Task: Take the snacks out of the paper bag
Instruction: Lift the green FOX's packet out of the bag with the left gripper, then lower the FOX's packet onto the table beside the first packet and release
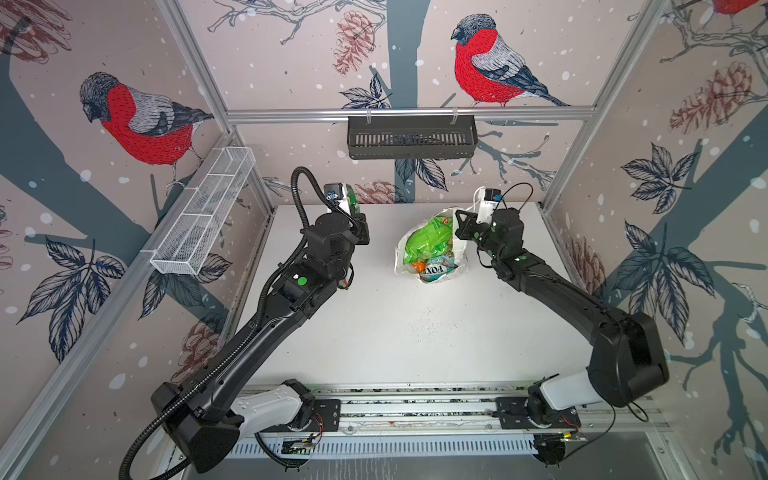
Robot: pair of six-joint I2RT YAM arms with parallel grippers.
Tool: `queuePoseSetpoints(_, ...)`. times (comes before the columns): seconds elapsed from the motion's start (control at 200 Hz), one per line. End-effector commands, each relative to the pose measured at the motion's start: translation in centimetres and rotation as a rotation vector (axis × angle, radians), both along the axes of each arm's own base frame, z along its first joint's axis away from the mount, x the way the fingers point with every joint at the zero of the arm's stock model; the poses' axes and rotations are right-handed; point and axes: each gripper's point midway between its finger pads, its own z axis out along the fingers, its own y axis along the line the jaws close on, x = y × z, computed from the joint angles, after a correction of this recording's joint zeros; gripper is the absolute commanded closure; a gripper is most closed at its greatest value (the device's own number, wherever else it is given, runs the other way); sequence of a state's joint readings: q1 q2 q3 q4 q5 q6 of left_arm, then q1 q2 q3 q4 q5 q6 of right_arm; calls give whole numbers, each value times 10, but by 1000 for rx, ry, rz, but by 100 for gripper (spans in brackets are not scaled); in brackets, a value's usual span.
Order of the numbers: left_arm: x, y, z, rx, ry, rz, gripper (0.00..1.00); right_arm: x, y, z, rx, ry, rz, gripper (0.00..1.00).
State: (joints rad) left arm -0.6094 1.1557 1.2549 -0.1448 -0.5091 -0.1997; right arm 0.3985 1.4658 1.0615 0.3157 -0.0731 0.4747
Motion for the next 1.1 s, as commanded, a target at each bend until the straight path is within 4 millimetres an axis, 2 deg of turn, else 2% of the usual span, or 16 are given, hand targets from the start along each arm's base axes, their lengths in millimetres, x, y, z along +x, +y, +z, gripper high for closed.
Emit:
queuePoseSetpoints(0.0, 0, 15, 7, 12, -24, 63, 100, 0, 0, 8, 22, -23, -1, 100)
queuePoseSetpoints(0.195, 7, 29, -13, 24, 40, 105, 100, 0, -2, 8, 18, -23, -8, 100)
queuePoseSetpoints(0.54, 26, 43, -61, -35, 204, 50, 100, 2, -7, 1, 18, -12, -21, 100)
queuePoseSetpoints(0.7, 26, 51, -83, -5, 271, 58, 100, 1, -8, 2, 11, -6, -17, 100)
queuePoseSetpoints(0.876, 28, 71, -113, -1, 362, 75, 100, 2, -13, 0, -11, 0, -32, 100)
queuePoseSetpoints(1.096, 36, 96, -148, -58, 446, 62, 100, 6, -10, -7, -13, 25, -23, 100)
